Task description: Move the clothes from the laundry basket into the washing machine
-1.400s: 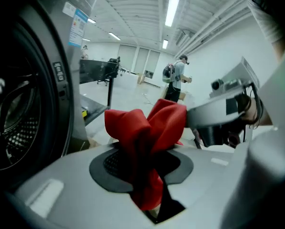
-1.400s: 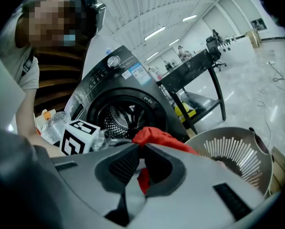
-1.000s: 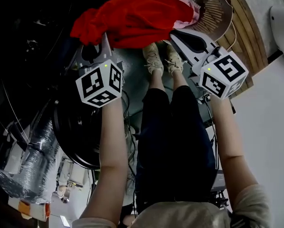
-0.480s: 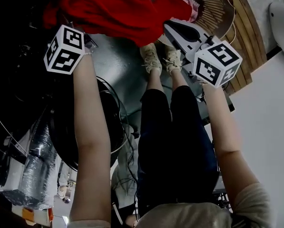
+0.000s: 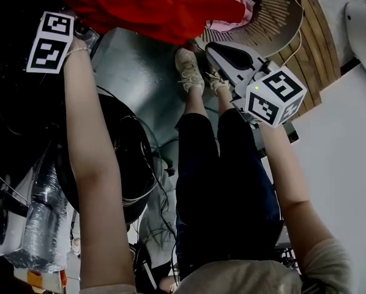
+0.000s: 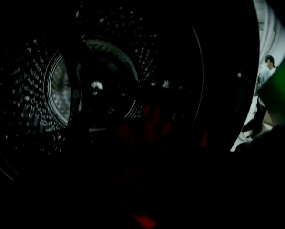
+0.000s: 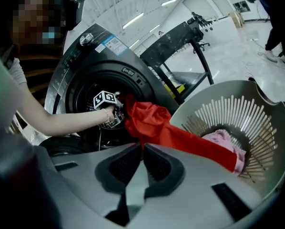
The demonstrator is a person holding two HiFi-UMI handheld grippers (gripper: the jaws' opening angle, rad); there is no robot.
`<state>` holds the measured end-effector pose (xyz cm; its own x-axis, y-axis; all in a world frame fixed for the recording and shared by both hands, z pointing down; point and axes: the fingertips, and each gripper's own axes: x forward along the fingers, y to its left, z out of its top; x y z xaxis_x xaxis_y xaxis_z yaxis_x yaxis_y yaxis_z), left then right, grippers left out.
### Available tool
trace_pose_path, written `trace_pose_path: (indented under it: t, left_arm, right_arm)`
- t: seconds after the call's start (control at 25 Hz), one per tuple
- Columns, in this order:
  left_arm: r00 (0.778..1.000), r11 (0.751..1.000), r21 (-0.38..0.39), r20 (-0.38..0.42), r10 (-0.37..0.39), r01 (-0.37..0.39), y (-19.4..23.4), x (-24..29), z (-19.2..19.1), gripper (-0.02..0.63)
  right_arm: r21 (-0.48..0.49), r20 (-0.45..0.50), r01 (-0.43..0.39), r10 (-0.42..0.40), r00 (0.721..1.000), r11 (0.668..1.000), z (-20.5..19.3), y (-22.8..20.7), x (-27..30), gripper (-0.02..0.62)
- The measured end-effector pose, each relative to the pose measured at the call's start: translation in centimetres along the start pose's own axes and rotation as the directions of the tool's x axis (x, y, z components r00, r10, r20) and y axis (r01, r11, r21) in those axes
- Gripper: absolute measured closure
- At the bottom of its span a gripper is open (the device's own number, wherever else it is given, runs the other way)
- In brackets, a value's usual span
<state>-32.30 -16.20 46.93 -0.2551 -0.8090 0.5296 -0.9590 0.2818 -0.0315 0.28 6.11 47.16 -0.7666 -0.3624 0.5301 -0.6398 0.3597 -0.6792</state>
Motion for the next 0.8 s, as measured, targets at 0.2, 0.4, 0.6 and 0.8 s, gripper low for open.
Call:
trace_pose_path:
  t: [0.2,0.4,0.6,0.8]
  left_arm:
    - [0.999,0.997,-0.075,-0.038,0.014,-0.017,0.9,-2.5,-2.8,0.329]
    - [0.976,0.956,-0.248,-0.109,-0.187,0.155,-2.9,-8.6,-7.7,0.29]
    - [0.874,0.87,-0.419,-0.281,-0.396,0.26,-10.3,-14.5,-16.8,0.247]
    - [0.824,0.826,-0.532,-0.373,-0.426,0.186,-13.1,-13.5,-22.8,0.233]
  right_arm:
    - [0.028,-0.026,-0.002,0.002,1.0,1.0,-1.4,0.7,-0.6,0.58]
    - [0.019,-0.036,-0.001,0.001,0.999,1.0,-1.7,1.2,-0.9,0.58]
    - [0.032,-0.018,0.02,-0.02,1.0,0.999,-1.5,0.9,-0.7,0.58]
    - [0.05,-0.015,0.035,-0.034,0.999,0.998,-1.6,1.0,-0.6,0.58]
